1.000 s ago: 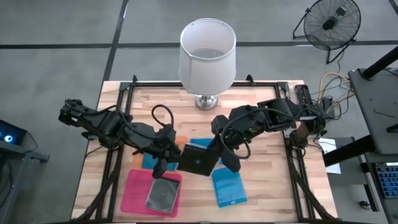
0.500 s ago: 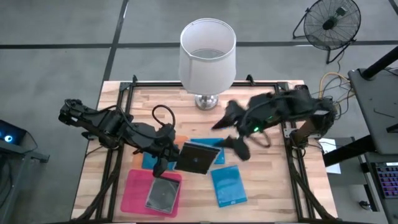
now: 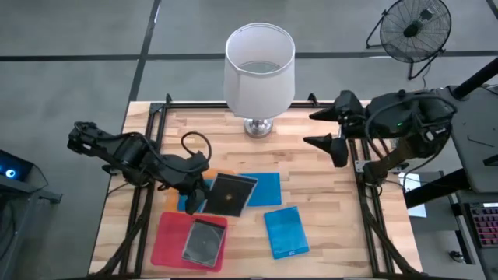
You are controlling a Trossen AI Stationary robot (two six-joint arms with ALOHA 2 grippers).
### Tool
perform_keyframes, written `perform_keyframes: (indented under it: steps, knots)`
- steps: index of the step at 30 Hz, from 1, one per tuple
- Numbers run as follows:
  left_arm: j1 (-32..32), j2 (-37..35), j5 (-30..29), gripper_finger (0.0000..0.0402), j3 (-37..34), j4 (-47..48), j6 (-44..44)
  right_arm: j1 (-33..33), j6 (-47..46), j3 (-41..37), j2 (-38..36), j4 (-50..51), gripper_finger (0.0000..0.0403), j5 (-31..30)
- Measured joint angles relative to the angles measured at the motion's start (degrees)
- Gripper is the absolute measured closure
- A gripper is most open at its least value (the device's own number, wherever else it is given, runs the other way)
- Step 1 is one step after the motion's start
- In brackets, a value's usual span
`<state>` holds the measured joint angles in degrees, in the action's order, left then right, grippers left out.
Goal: Pick & place jewel cases by type
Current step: Put the black CD case into the pink bin
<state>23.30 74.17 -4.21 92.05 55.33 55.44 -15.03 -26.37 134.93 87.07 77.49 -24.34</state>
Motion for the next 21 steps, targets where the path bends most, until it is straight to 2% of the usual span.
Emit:
perform_keyframes:
  steps: [8, 13, 21]
  knots:
    - [2.9, -11.4, 0.8, 0.0398, -18.0, -11.9, 14.2, 0.0, 0.0, -0.1, 0.3, 3.6, 0.0072, -0.2]
    - [6.7, -17.9, -2.8, 0.0398, -29.9, -18.3, 22.3, 0.0, 0.0, -0.4, 1.0, 4.8, 0.0073, -0.2]
    - [13.1, -20.9, -3.8, 0.0399, -44.4, -29.3, 34.2, 0.0, 0.2, -0.5, 1.3, 5.1, 0.0065, -0.2]
